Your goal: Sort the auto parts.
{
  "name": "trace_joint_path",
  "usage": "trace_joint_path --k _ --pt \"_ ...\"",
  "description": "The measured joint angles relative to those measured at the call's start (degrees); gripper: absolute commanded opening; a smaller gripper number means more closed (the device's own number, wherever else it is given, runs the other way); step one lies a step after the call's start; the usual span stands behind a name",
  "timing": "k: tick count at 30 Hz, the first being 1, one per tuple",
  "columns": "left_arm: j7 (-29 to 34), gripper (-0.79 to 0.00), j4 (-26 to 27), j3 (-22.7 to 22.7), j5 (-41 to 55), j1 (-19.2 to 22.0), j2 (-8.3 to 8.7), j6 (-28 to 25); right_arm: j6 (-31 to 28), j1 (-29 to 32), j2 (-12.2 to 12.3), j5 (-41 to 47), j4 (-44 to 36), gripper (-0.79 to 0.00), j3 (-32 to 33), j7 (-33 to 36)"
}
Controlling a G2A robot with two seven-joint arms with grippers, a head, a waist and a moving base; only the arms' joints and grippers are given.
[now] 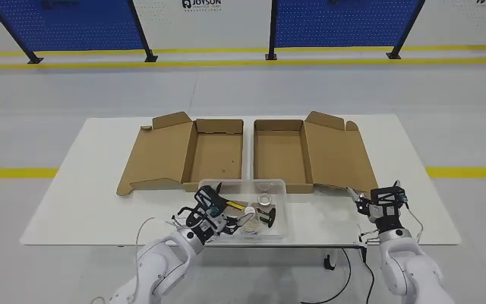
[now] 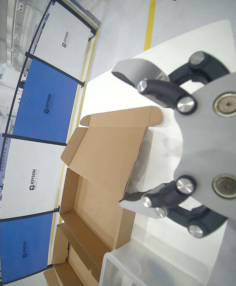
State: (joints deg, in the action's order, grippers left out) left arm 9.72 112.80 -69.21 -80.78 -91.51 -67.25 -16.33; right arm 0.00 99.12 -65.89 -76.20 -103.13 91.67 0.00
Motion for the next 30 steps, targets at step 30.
trace_joint_path --k 30 --pt "9.2 0.0 -10.5 9.5 7.3 7.7 -1.82 -1.7 0.0 0.0 0.0 0.0 0.0 0.0 0.0 0.0"
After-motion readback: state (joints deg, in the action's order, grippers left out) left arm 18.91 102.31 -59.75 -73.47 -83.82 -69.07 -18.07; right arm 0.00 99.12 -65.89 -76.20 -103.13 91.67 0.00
